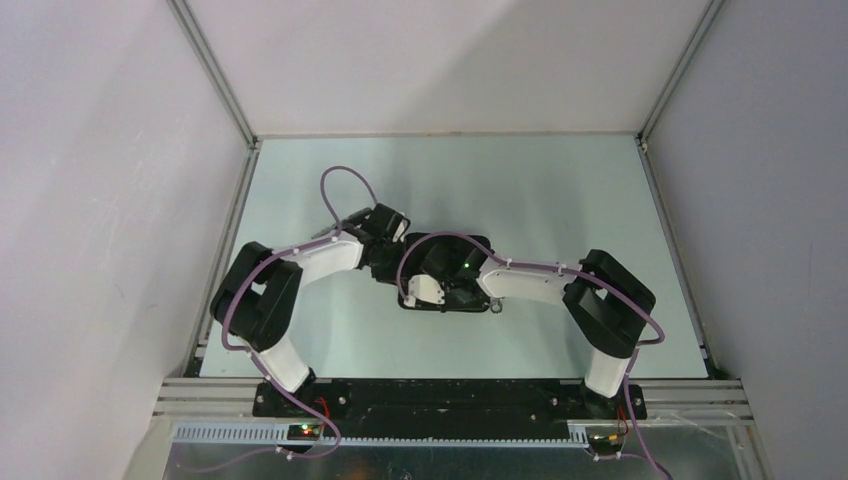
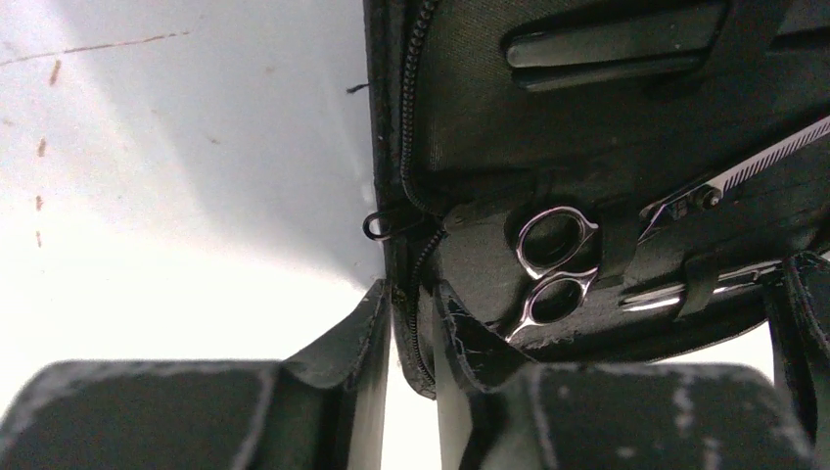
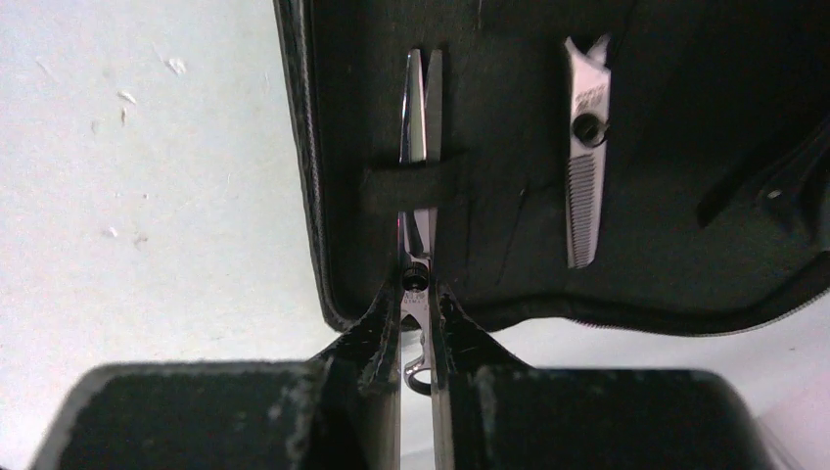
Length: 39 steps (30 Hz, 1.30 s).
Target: Sort the hair-cutting tools
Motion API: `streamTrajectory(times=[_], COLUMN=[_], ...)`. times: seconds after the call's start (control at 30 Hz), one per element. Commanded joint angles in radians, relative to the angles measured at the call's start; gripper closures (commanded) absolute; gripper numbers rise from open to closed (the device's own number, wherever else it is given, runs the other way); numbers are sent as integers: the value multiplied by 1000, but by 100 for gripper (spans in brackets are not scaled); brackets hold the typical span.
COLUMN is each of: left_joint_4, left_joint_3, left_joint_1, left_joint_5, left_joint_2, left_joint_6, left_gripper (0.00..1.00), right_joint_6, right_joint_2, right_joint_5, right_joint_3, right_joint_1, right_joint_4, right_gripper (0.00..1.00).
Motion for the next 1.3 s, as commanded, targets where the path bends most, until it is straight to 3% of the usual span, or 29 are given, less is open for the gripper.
streamTrajectory(times=[0.0, 0.17, 0.43, 0.5, 0.6, 0.77, 1.03, 1.27], left_joint_4=[54, 67, 93, 95, 93, 82, 76, 73], left_joint_3=[-5, -11, -36, -44, -50, -49, -49, -49], left_joint_1=[-33, -52, -66, -68, -69, -69, -70, -74], left_joint_5=[21, 21, 9, 1, -11, -44, -63, -68], left_joint_2=[23, 29, 13, 9, 1, -2, -5, -4], left_joint_6=[13, 27, 27, 25, 27, 34, 39, 35], left_gripper=[79, 87, 90, 90, 90, 90, 91, 91], right_joint_6=[-77, -94, -47, -34, -13, 70, 402, 901], right_joint_2=[11, 22, 54, 55, 41, -78, -212, -237], right_joint_5=[40, 11, -75, -72, -57, -65, 8, 21], right_joint_3=[9, 31, 29, 29, 30, 30, 29, -11], right_joint_1=[21, 30, 49, 51, 51, 25, -108, -228], right_joint_4=[106, 124, 204, 221, 219, 198, 48, -76], right_gripper=[100, 100, 100, 95, 77, 64, 59, 60])
